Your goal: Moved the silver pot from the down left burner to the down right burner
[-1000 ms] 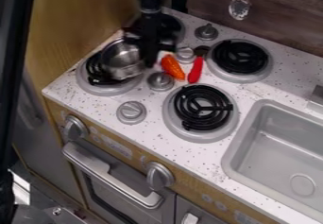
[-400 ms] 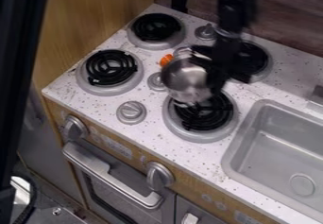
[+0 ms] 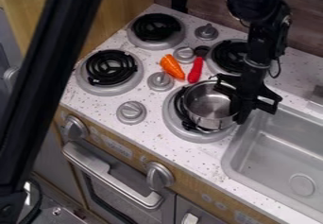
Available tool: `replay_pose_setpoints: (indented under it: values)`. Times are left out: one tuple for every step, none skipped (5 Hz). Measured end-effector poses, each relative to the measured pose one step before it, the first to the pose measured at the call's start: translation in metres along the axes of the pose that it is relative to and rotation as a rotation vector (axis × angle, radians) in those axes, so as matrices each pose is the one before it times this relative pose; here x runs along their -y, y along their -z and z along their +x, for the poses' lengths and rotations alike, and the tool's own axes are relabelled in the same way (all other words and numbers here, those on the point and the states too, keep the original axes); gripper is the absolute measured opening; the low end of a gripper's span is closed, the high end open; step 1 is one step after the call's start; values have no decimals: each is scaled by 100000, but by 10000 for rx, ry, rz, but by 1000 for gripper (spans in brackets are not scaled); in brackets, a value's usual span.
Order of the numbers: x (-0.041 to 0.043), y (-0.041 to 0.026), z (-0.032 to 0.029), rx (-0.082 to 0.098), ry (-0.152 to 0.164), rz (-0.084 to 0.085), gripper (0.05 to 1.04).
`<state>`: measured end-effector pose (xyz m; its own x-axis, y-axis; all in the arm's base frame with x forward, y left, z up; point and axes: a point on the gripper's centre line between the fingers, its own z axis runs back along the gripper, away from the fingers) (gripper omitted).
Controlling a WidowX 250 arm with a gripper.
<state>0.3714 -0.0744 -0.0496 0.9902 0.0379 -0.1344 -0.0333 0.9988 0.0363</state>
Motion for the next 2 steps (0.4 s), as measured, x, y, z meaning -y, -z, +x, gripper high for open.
replay_pose_setpoints:
  values:
    - [-136, 365, 362, -246, -302, -241, 86]
    - [-112, 188, 29, -122, -246, -343, 249]
